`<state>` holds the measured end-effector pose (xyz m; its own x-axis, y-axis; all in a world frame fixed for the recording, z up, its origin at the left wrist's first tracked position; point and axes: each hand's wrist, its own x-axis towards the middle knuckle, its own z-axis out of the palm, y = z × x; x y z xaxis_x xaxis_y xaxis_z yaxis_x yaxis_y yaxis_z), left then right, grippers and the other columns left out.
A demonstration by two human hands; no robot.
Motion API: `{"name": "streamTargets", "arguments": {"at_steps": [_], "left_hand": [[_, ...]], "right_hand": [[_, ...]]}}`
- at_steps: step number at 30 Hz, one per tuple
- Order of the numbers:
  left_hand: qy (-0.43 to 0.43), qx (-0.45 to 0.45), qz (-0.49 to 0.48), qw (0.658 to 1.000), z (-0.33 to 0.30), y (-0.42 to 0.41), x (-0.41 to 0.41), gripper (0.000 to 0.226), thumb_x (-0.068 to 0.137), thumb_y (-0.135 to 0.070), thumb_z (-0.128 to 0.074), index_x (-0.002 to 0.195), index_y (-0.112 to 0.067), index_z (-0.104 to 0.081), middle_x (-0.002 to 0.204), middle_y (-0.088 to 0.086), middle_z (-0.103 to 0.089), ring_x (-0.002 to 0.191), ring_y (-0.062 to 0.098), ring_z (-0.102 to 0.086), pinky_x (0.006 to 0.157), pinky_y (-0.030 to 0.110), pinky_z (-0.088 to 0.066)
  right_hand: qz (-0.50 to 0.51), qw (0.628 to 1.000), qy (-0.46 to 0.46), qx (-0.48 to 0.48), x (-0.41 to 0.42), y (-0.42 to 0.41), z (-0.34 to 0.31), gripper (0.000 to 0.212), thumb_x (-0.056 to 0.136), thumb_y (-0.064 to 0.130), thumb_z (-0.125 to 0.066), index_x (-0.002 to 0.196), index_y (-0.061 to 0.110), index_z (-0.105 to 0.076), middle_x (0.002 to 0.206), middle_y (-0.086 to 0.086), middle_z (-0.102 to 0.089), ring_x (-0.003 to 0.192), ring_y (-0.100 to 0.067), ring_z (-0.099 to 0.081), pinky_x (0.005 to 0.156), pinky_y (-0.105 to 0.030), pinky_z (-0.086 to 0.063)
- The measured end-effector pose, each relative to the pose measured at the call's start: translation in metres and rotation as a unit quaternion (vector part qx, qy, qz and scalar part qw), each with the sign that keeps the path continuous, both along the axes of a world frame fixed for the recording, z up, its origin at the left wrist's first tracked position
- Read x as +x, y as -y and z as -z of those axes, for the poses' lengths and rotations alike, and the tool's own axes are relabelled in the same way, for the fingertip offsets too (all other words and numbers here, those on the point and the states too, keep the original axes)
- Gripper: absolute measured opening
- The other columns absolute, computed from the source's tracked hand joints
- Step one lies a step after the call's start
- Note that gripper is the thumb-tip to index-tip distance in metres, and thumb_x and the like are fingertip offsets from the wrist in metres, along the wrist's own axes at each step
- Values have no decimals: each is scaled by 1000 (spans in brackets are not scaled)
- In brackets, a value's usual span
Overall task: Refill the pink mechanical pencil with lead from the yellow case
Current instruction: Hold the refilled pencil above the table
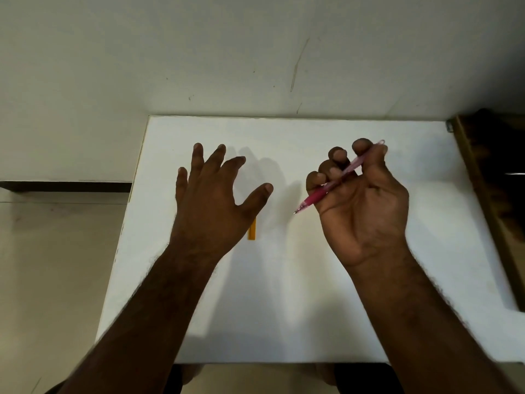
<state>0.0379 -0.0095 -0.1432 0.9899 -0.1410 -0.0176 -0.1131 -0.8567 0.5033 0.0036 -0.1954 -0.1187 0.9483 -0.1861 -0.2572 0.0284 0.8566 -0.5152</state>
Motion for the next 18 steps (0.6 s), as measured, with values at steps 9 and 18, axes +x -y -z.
{"name": "streamTargets", "arguments": {"at_steps": [9, 18], "left_hand": [[2, -5, 4, 1000, 2, 0, -1, 70, 84, -73, -48, 139, -29, -51, 162, 1, -31, 155, 23, -3, 121, 58, -10], [2, -4, 4, 1000, 2, 0, -1, 69, 85, -73, -48, 138, -29, -51, 161, 1, -32, 155, 23, -3, 121, 58, -10]], "right_hand": [[-14, 999, -44, 11, -1, -2, 0, 61, 98, 66, -38, 79, 14, -65, 59, 1, -40, 56, -16, -32, 60, -31, -36], [-2, 999, -17, 50, -3, -2, -5, 51, 96, 55, -39, 66, 15, -46, 55, 2, -32, 56, -17, -24, 58, -31, -33]]}}
